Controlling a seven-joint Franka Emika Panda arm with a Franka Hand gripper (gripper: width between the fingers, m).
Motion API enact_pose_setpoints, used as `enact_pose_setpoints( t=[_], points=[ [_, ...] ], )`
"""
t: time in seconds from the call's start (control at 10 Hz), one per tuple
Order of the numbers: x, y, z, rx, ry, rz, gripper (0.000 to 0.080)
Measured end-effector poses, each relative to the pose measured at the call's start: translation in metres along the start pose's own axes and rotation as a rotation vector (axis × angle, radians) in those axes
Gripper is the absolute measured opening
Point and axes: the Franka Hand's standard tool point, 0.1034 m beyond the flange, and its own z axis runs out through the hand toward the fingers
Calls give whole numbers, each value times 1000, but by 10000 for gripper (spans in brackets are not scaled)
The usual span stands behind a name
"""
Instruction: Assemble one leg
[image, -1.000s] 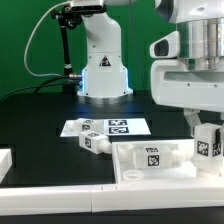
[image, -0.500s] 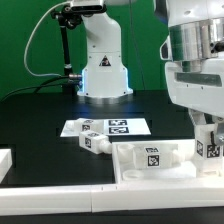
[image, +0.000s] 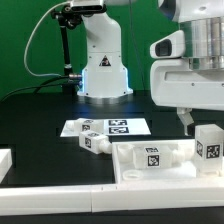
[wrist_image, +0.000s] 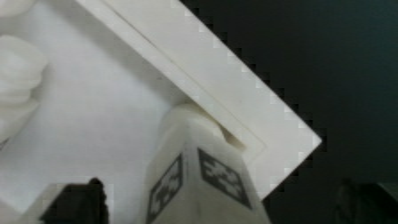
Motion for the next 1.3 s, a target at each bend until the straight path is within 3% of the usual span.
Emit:
enact_pose_setpoints(
  t=[0.2, 0.4, 0.5, 0.6, 0.7, 0.9, 1.1, 1.2, 1.3],
  points=[
    [1, 1, 0, -4, 2, -105, 649],
    [2, -1, 5, -55, 25, -517, 649],
    [1, -2, 6, -50, 23, -482, 649],
    [1, -1, 6, -51, 23, -461, 522],
    [1, -1, 6, -51, 24, -452, 522],
    [2, 0, 7, -50, 26, -298, 291],
    [1, 0, 7, -51, 37, -51, 291],
    [1, 1, 7, -42, 34, 70, 291],
    [1, 2, 9, -14, 19, 271, 291]
  ],
)
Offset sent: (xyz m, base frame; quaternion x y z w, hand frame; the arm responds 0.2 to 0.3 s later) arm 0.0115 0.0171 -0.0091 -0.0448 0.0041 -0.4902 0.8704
